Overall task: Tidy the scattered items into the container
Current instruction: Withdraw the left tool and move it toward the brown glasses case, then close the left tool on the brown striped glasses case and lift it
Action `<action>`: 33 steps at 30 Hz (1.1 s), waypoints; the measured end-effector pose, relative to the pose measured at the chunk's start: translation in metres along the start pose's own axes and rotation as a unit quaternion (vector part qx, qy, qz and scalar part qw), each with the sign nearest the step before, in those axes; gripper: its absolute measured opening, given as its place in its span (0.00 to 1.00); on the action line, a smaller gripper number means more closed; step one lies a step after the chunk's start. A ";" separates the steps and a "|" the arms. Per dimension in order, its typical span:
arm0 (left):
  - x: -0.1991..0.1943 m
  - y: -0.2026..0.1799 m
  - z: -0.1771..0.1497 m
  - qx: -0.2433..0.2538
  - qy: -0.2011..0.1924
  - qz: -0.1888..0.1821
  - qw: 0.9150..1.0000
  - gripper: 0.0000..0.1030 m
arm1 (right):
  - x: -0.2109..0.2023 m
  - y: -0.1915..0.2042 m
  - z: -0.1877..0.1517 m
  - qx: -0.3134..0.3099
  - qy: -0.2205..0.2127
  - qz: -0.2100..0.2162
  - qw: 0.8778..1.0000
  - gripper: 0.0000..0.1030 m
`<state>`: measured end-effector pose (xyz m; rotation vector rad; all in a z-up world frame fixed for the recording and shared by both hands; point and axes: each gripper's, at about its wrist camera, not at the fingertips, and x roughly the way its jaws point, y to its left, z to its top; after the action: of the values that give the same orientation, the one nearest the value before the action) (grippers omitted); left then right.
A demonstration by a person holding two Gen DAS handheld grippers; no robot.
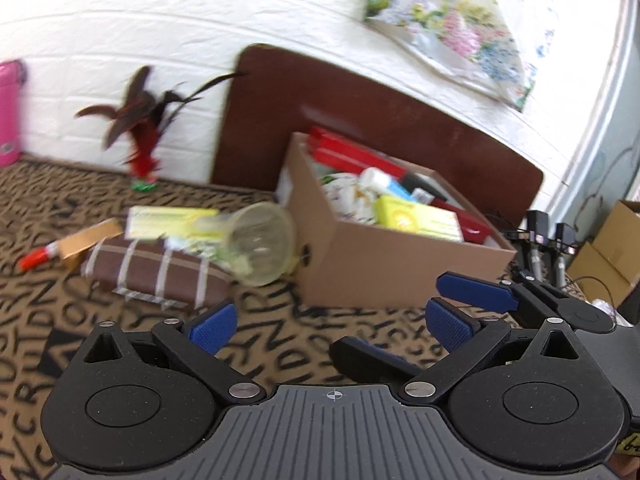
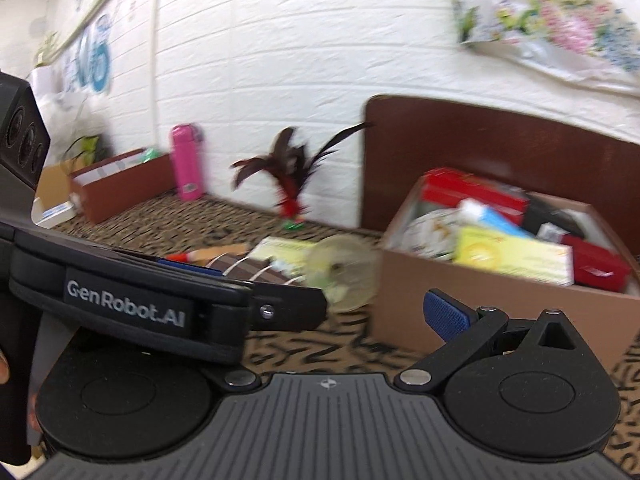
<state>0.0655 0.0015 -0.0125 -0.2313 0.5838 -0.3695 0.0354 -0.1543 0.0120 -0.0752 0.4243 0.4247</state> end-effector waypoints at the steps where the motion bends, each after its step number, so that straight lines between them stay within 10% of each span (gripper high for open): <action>1: -0.002 0.007 -0.003 -0.004 -0.001 0.006 1.000 1.00 | 0.004 0.007 -0.002 -0.001 0.004 0.008 1.000 1.00; 19: 0.011 0.127 -0.054 -0.089 0.025 0.047 0.995 1.00 | 0.090 0.066 -0.041 0.010 0.111 0.035 0.993 0.99; 33: 0.045 0.169 -0.020 -0.072 -0.001 0.005 0.997 1.00 | 0.128 0.051 -0.047 0.015 0.132 -0.006 0.991 0.95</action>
<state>0.1353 0.1350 -0.1038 -0.3674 0.6101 -0.3180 0.1017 -0.0663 -0.0834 -0.1052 0.6908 0.3966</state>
